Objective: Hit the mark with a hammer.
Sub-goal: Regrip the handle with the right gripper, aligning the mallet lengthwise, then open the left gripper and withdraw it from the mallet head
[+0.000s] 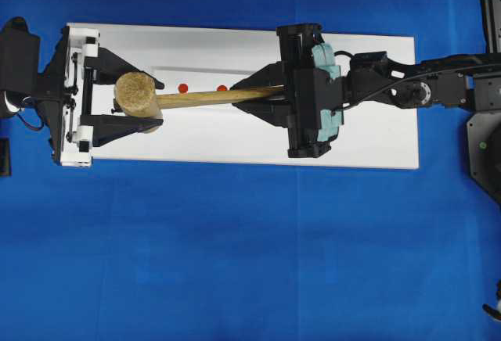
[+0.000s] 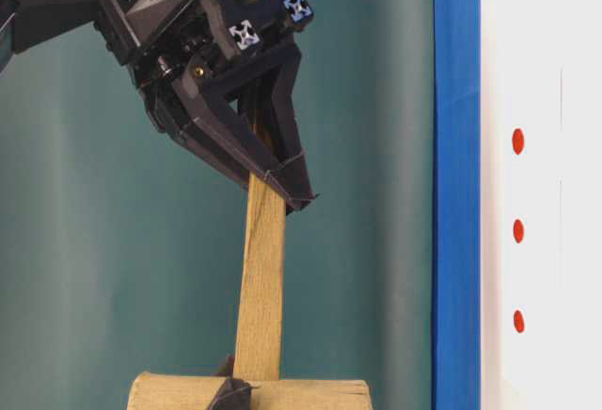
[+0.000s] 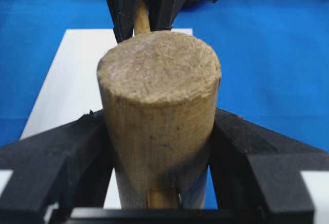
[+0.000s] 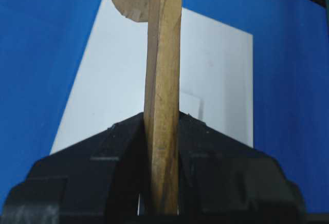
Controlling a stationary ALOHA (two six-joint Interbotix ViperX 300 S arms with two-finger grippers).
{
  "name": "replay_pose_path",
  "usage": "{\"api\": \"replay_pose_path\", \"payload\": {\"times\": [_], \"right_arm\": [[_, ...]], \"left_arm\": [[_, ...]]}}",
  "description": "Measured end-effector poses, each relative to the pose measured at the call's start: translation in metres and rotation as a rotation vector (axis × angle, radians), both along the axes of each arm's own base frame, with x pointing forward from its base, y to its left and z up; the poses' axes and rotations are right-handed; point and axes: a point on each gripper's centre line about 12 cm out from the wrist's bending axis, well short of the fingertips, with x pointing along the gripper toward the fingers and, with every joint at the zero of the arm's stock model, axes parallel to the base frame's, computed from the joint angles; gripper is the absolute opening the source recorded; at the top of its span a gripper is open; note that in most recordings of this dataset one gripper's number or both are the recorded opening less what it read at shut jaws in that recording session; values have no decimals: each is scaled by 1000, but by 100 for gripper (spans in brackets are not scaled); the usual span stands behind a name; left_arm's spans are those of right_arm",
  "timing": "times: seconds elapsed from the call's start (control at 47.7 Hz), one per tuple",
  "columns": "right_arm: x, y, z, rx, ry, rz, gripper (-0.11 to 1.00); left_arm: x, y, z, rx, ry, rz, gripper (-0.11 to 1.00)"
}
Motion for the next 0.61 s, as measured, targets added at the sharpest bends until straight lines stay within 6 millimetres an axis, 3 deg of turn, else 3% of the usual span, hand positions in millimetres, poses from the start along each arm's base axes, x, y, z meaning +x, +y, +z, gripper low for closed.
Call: {"api": "replay_pose_path", "payload": {"times": [0.126, 0.21, 0.293, 0.608], "right_arm": [[0, -1, 0, 3, 0, -3, 5], [0, -1, 0, 1, 0, -3, 5], [0, -3, -3, 12, 8, -13, 4], [-1, -2, -5, 43, 12, -25, 4]], "left_arm": [[0, 0, 0, -2, 1, 2, 50], [-1, 0, 2, -3, -8, 2, 74], [-1, 1, 3, -4, -12, 4, 90], [-14, 0, 3, -4, -11, 4, 89]]}}
